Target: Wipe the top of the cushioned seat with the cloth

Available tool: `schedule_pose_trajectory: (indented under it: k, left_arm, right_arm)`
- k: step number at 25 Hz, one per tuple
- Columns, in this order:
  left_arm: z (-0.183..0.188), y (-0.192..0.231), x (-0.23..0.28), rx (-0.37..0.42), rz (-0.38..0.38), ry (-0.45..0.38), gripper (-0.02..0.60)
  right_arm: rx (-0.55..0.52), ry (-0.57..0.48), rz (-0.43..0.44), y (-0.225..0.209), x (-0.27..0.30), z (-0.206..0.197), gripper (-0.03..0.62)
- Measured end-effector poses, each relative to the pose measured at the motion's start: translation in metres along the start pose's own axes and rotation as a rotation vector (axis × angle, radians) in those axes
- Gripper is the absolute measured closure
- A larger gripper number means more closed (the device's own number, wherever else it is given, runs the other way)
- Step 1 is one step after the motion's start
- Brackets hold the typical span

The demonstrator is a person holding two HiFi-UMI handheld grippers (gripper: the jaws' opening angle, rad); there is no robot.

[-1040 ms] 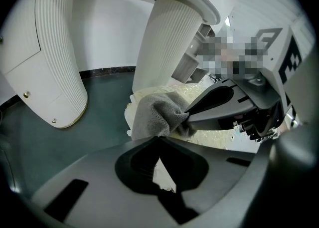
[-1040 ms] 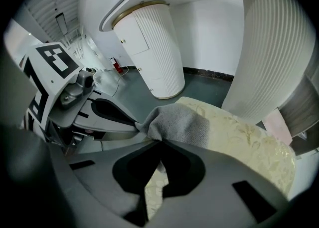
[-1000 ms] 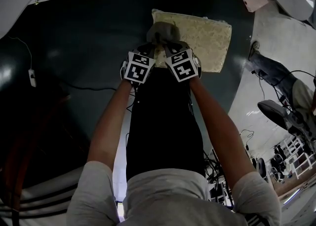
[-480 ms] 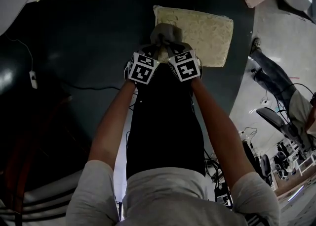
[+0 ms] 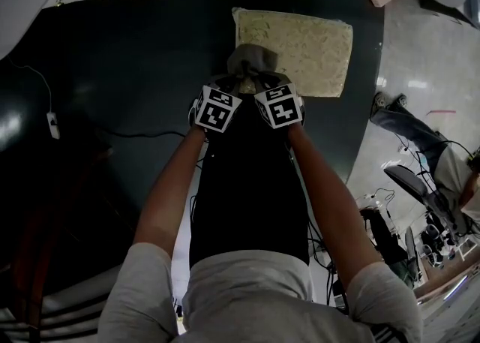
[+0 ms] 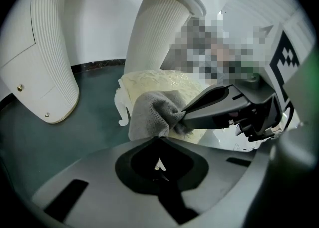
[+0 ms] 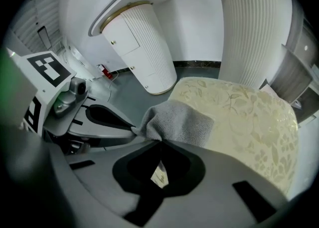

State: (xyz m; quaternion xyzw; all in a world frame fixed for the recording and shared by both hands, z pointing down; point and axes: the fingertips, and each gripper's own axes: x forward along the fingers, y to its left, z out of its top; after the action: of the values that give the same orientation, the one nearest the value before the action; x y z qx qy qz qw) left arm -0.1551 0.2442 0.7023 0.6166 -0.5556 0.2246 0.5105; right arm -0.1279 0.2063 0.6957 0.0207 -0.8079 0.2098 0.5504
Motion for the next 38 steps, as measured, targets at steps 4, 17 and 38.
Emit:
schedule_pose_trajectory:
  k: [4, 17, 38]
  left_arm:
    - [-0.008, -0.003, -0.004, 0.005, -0.001, 0.001, 0.563]
    - [-0.040, -0.014, -0.007, -0.094, -0.017, 0.035, 0.563]
    - [-0.060, -0.049, 0.003, -0.222, 0.027, -0.017, 0.563]
  right_arm:
    - [-0.008, 0.014, 0.001, 0.007, -0.001, -0.007, 0.580]
    - [-0.040, 0.052, 0.019, 0.022, -0.005, -0.039, 0.580]
    - [-0.167, 0.101, 0.071, 0.014, -0.013, -0.071, 0.580]
